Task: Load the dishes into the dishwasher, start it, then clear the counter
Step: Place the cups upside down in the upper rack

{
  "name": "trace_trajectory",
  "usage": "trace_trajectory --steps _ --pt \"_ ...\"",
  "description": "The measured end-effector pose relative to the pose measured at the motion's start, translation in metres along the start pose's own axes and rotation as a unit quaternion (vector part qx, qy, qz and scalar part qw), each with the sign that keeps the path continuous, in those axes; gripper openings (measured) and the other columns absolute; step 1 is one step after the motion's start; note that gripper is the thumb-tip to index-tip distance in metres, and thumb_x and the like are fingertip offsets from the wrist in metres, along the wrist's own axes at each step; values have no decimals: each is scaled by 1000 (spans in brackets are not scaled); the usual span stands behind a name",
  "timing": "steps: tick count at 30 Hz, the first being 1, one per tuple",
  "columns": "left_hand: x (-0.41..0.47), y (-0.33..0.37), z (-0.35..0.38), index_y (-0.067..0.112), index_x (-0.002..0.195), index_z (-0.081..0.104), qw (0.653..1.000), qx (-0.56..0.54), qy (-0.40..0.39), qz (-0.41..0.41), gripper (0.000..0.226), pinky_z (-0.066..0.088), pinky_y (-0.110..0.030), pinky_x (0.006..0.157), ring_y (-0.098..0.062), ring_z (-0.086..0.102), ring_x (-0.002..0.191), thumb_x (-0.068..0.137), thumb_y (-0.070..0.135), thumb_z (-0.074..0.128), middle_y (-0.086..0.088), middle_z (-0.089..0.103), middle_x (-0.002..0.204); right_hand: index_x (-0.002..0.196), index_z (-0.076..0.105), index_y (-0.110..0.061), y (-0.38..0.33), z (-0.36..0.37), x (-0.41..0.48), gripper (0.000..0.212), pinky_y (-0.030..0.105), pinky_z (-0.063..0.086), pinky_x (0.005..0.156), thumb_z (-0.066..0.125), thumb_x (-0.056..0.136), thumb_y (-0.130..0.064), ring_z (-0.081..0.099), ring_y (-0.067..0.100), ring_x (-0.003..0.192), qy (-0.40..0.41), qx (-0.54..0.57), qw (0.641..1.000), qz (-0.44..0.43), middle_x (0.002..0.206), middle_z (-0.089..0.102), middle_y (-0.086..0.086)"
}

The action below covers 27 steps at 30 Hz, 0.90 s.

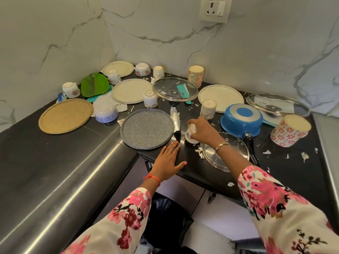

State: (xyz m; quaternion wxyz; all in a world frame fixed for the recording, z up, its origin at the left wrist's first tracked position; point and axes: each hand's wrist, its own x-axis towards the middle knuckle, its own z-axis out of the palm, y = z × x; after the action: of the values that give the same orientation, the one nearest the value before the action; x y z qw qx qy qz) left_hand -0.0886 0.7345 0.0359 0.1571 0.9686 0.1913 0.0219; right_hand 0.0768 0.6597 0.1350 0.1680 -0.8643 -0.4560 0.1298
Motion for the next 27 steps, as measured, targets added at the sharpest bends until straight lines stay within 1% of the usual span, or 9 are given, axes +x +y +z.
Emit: trace_trajectory --steps 3,8,11,13,16,18,21,23,27 --pt "-21 4 -3 12 150 16 999 -28 6 -21 71 -4 -30 118 -14 1 147 96 51 39 -1 6 160 129 50 -17 -10 -2 -22 52 38 41 99 68 80 -16 45 30 116 -4 9 1000 -12 122 43 13" --pt "-89 8 10 11 150 14 998 -24 30 -43 72 -5 -30 118 -16 -4 148 95 47 43 -2 3 160 129 52 -17 -32 4 -85 52 37 44 95 69 79 -17 48 29 112 12 19 999 -32 117 46 13" --pt "-140 14 24 12 151 11 998 -21 27 -58 73 -6 -31 118 -17 -4 148 95 48 42 -3 2 160 129 52 -16 -45 21 -138 52 39 43 97 68 80 -20 48 30 116 20 10 999 -30 123 47 14" --pt "-179 21 36 13 151 12 998 -15 20 -56 73 -8 -30 118 -17 -4 148 95 49 41 -3 2 160 129 53 -17 -52 41 -180 51 37 42 96 68 80 -22 48 29 117 5 8 1000 -18 126 46 14" --pt "-237 36 58 13 151 12 999 -2 17 -43 73 -8 -30 118 -18 -4 148 95 50 41 -3 2 160 126 54 -17 -55 77 -249 48 36 43 90 67 80 -22 50 29 113 -18 5 1000 4 122 48 12" --pt "-279 47 74 13 151 12 999 -2 -8 -34 74 -7 -32 118 -18 -5 148 94 52 41 -3 2 160 125 54 -18 -56 105 -299 47 35 43 89 67 80 -20 52 30 111 -34 9 999 24 120 49 12" --pt "-338 69 96 12 151 11 999 -12 -17 -34 76 -6 -34 120 -18 -6 148 94 53 40 -4 0 160 127 53 -15 -54 141 -371 48 35 42 92 66 81 -20 51 33 114 -62 17 996 55 124 49 14" --pt "-381 91 112 11 150 12 998 -15 -51 -30 76 -7 -34 120 -18 -7 148 94 53 40 -3 0 160 129 49 -15 -49 160 -424 51 36 41 93 65 82 -23 50 32 116 -96 10 992 82 126 49 13" --pt "-443 129 142 11 151 12 996 -20 -85 -11 76 -10 -32 118 -17 -7 148 94 53 39 -3 1 160 128 48 -15 -33 185 -513 51 38 43 93 65 82 -29 50 29 117 -124 -1 984 125 126 51 8"
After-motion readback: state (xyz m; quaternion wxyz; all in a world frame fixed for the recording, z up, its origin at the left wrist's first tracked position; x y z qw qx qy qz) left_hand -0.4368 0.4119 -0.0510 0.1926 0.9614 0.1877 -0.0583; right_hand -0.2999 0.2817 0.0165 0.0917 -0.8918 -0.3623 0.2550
